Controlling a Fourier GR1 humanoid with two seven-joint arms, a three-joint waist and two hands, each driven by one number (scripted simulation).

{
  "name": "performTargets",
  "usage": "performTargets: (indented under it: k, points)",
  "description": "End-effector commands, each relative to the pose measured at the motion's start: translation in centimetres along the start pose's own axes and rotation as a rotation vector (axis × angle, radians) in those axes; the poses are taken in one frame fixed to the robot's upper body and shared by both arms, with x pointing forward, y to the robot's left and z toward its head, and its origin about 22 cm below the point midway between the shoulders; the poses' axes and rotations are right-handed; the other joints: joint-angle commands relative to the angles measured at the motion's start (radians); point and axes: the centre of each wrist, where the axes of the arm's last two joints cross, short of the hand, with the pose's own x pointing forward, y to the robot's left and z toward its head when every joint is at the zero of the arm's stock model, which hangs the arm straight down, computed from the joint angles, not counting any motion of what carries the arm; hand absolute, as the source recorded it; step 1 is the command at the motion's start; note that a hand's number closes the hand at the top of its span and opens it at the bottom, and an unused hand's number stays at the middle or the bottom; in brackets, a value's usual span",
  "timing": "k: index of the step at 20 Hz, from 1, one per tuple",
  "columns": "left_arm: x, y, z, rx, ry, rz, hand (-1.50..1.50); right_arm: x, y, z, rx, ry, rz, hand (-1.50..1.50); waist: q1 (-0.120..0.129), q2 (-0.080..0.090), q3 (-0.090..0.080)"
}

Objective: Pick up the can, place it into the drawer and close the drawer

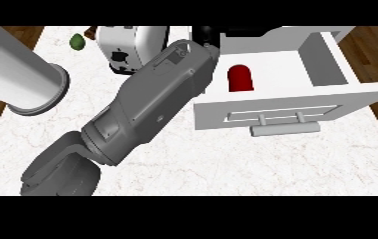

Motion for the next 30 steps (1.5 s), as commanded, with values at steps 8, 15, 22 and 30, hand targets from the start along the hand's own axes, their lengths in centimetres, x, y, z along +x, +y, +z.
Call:
performTargets:
  k: [8, 15, 22, 30]
  points:
    - [0.8, -0.3, -0.3, 0.001, -0.037, 0.017, -1.5, 0.4, 5.0, -5.0, 0.116, -0.056, 0.292, -1.5, 0.055, 0.002, -0.001]
    - [1.9, -0.8, -0.3, 0.027, -0.008, 0.033, -1.5, -1.1, 9.8, -7.9, 0.153, -0.098, 0.447, -1.5, 0.065, -0.012, -0.001]
    - [3.2, 0.7, -0.8, 0.026, 0.027, 0.008, -1.5, -3.2, 12.4, -14.0, 0.196, -0.099, 0.607, -1.5, 0.098, -0.022, -0.002]
    - [1.8, 3.0, -1.1, 0.06, -0.002, -0.007, -1.5, -8.0, 18.1, -17.6, 0.347, -0.121, 0.807, -1.5, 0.098, -0.017, -0.002]
